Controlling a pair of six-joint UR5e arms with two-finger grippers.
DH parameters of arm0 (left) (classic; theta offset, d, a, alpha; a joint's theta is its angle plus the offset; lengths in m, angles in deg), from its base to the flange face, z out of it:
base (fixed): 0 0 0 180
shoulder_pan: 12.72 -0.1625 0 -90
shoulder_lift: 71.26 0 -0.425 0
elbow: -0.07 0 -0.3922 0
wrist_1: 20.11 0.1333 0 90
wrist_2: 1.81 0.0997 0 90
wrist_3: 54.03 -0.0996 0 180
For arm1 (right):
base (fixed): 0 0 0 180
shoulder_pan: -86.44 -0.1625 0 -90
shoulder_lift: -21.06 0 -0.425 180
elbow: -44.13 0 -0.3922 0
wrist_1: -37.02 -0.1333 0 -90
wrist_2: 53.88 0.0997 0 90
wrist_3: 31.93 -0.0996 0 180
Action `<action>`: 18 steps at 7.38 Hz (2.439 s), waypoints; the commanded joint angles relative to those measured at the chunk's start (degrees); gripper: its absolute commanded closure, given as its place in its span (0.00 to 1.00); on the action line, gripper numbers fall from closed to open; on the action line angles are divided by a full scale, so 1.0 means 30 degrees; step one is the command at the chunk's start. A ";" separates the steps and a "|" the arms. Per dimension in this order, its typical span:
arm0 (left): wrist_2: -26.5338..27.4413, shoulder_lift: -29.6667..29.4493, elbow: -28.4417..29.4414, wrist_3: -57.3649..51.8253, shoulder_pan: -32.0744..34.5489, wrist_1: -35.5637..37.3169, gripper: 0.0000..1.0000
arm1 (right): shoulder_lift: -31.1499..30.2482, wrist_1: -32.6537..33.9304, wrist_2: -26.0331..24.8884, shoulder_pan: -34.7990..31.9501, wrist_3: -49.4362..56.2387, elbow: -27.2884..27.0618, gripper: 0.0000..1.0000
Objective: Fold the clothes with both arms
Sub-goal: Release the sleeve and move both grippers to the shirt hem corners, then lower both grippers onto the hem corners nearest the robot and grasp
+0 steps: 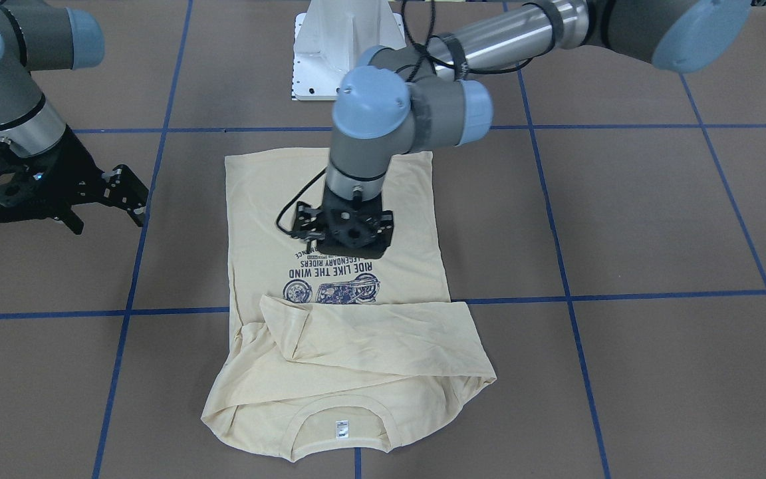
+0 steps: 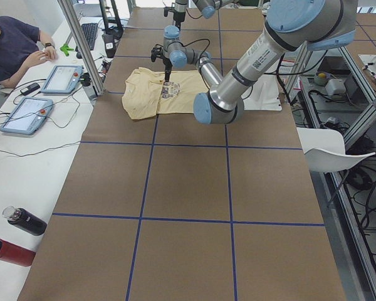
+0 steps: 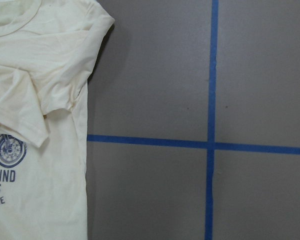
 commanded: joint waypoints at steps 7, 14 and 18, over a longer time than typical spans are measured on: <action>0.2239 0.8925 -0.8194 0.0975 -0.3886 0.0341 0.00 | -0.3487 -0.0127 -0.5672 0.8358 -0.7265 -0.4507 0.00; 0.3036 0.8984 -0.7813 0.3798 -0.6327 0.0341 0.32 | -0.3458 -0.0127 -0.5850 0.8536 -0.7414 -0.4537 0.00; 0.2977 0.9013 -0.7755 0.3769 -0.6357 0.0370 0.38 | -0.3458 -0.0127 -0.5850 0.8537 -0.7414 -0.4537 0.00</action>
